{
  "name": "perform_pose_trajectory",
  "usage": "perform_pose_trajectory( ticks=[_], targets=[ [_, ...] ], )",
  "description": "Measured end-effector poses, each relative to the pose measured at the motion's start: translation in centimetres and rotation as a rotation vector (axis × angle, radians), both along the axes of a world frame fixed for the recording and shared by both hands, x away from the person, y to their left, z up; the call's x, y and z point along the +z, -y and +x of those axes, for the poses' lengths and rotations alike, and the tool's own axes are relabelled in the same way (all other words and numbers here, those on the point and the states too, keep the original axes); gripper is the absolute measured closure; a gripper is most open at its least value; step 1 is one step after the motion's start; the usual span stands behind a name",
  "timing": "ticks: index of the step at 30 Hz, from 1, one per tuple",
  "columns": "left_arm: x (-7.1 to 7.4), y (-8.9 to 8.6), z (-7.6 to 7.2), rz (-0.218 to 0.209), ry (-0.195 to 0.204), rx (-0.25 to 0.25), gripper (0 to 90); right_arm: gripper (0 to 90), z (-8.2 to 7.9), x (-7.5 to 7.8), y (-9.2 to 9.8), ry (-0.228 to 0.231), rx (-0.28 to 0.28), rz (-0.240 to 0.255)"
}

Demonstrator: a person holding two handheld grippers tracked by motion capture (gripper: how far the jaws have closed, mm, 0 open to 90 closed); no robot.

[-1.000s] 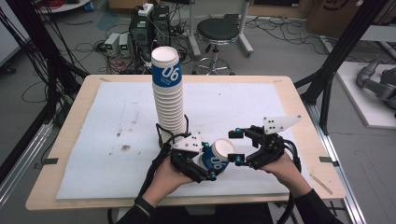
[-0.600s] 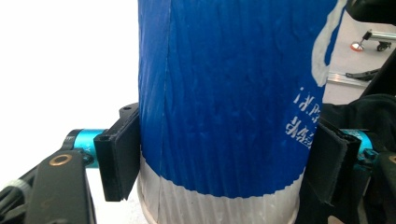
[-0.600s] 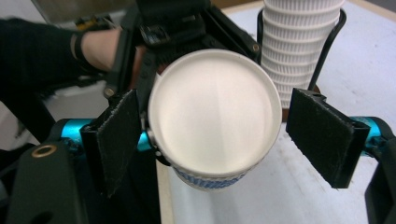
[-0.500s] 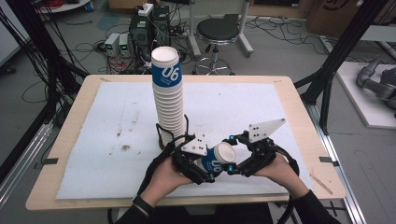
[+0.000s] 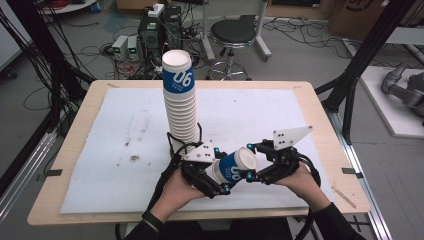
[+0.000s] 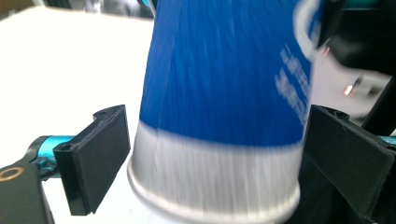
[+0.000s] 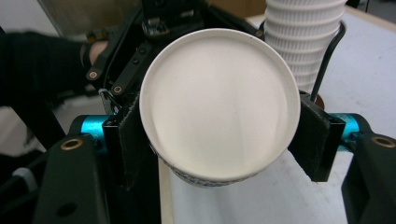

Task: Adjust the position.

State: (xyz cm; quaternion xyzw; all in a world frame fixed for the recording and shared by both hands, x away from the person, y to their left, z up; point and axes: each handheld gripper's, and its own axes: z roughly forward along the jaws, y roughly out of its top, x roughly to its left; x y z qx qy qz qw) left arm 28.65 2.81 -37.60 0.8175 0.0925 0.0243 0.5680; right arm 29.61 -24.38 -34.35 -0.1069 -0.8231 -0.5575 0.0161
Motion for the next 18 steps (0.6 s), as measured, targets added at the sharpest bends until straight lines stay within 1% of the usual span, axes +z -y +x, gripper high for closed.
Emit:
perform_pose_trajectory(
  ticks=[1, 2, 3, 4, 5, 7, 9, 10, 12, 13, 14, 15, 16, 18],
  targets=[
    [-0.06, -0.27, 0.05, -0.038, -0.01, 0.006, 7.4, 29.2, 0.04, 0.04, 0.23, -0.006, -0.005, 0.022],
    [-0.12, -0.45, 0.08, -0.071, -0.017, 0.011, 7.1, 29.2, 0.14, 0.09, 0.54, -0.016, -0.01, 0.056],
    [-0.19, -0.56, 0.11, -0.1, -0.02, 0.015, 7.1, 29.2, 0.19, 0.13, 0.74, -0.021, -0.013, 0.08],
    [-0.26, -0.68, 0.14, -0.138, -0.025, 0.023, 7.1, 29.2, 0.21, 0.16, 0.84, -0.027, -0.013, 0.097],
    [-0.33, -0.67, 0.18, -0.167, -0.038, 0.024, 7.1, 29.2, 0.23, 0.17, 0.97, -0.039, -0.007, 0.124],
    [-0.52, -0.62, 0.32, -0.206, -0.062, 0.013, 7.1, 29.2, 0.22, 0.14, 0.98, -0.051, -0.002, 0.161],
    [-0.69, -0.55, 0.37, -0.228, -0.075, -0.004, 7.1, 29.2, 0.14, 0.11, 0.93, -0.057, -0.002, 0.183],
    [-0.77, -0.54, 0.43, -0.238, -0.084, -0.027, 7.1, 29.2, 0.14, 0.09, 0.91, -0.06, 0.001, 0.187],
    [-0.77, -0.51, 0.45, -0.245, -0.089, -0.043, 9.2, 29.2, 0.18, -0.06, 0.86, -0.065, 0.003, 0.204],
    [-0.75, -0.59, 0.42, -0.244, -0.087, -0.039, 12.3, 29.2, 0.17, -0.16, 0.81, -0.074, 0.008, 0.21],
    [-0.73, -0.74, 0.48, -0.237, -0.08, -0.039, 15.7, 29.2, 0.2, -0.24, 0.8, -0.071, 0.014, 0.213],
    [-0.72, -0.8, 0.51, -0.243, -0.087, -0.041, 17.2, 29.4, 0.21, -0.29, 0.83, -0.074, 0.016, 0.213],
    [-0.69, -0.93, 0.58, -0.243, -0.086, -0.043, 17.7, 29.5, 0.23, -0.32, 0.84, -0.079, 0.017, 0.21],
    [-0.62, -1.01, 0.6, -0.237, -0.087, -0.043, 18.9, 29.7, 0.3, -0.46, 0.8, -0.086, 0.019, 0.215]
  ],
)
